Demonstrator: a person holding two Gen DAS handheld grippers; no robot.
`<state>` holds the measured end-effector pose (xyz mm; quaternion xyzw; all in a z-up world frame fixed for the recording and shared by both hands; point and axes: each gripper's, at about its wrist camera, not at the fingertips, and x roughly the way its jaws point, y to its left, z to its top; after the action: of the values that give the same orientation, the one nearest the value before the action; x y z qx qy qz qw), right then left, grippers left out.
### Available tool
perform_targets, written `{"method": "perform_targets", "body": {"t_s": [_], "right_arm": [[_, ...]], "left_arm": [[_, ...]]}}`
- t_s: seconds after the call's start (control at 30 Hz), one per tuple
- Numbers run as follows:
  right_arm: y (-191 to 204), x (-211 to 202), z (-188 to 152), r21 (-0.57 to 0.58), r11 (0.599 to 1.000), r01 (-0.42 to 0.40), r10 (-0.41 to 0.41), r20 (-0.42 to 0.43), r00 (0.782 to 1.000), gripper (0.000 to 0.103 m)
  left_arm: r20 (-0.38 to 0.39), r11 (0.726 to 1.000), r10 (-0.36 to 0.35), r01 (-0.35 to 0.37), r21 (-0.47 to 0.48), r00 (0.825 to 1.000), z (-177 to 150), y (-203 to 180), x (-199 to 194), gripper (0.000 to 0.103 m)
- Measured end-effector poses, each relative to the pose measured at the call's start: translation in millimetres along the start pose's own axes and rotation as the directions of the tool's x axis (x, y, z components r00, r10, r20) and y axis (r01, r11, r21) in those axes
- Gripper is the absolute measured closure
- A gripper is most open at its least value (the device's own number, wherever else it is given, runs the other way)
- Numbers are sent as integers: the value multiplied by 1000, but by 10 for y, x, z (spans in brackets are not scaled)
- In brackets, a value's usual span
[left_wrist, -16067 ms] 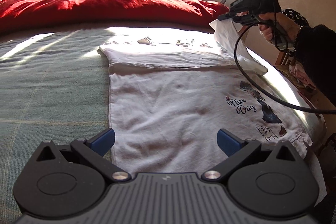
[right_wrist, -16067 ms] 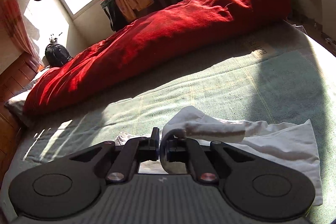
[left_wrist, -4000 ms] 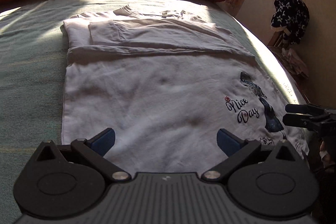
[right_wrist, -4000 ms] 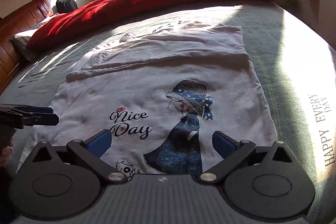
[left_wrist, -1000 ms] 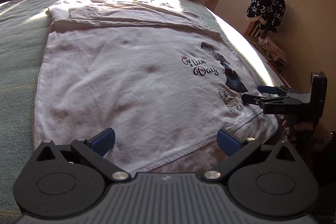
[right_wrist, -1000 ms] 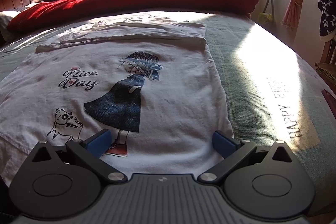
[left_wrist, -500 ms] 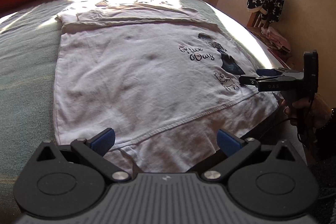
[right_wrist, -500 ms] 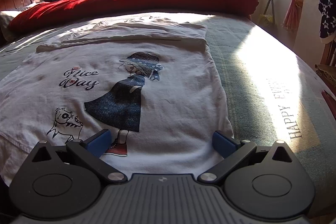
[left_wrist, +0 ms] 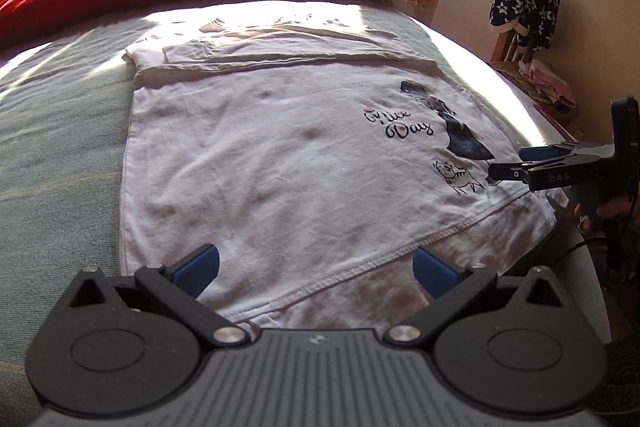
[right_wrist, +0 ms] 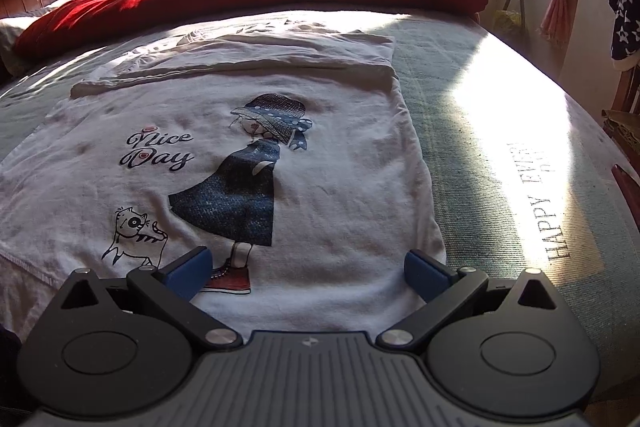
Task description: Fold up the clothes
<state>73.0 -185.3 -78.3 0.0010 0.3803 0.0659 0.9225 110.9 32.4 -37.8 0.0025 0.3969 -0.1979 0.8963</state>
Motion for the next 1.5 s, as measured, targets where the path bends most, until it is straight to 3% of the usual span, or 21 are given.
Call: {"method": "perform_targets", "body": {"t_s": [0.23,0.4,0.7,0.87,1.13,1.23,1.33,1.4,1.5], "right_arm": [[246,-236,-25,-100,985,-138,141,22,990,0],[250,-124,-138,-150,985,-88,83,-38,996,0],[2,-229,-296,-187,978,-92,89,-24,996,0],[22,-205,-306,-176,981,-79,77,-21,997,0],[-3,-279,-313,-199,977,-82,79,-21,997,0],[-20,-354,-249,-232,970,-74,72,-17,997,0],[0,-452,-169,-307,949,-67,75,15,997,0],[71,-511,-115,-386,920,-71,90,32,995,0],[281,-551,-100,-542,836,-89,124,28,992,0]], "left_arm": [[-3,991,71,-71,111,997,-11,-225,257,1],[-21,990,106,-103,96,994,-179,-96,270,1],[-25,987,146,-144,69,989,-257,10,130,1],[1,989,102,-102,107,995,-192,-139,193,1],[-1,981,116,-114,158,993,-238,-212,237,1],[26,950,155,-156,270,988,-273,-327,151,1],[57,909,131,-143,392,990,-329,-477,101,1],[79,872,126,-149,467,989,-365,-610,106,1],[95,808,114,-147,571,989,-416,-817,166,1]]}}
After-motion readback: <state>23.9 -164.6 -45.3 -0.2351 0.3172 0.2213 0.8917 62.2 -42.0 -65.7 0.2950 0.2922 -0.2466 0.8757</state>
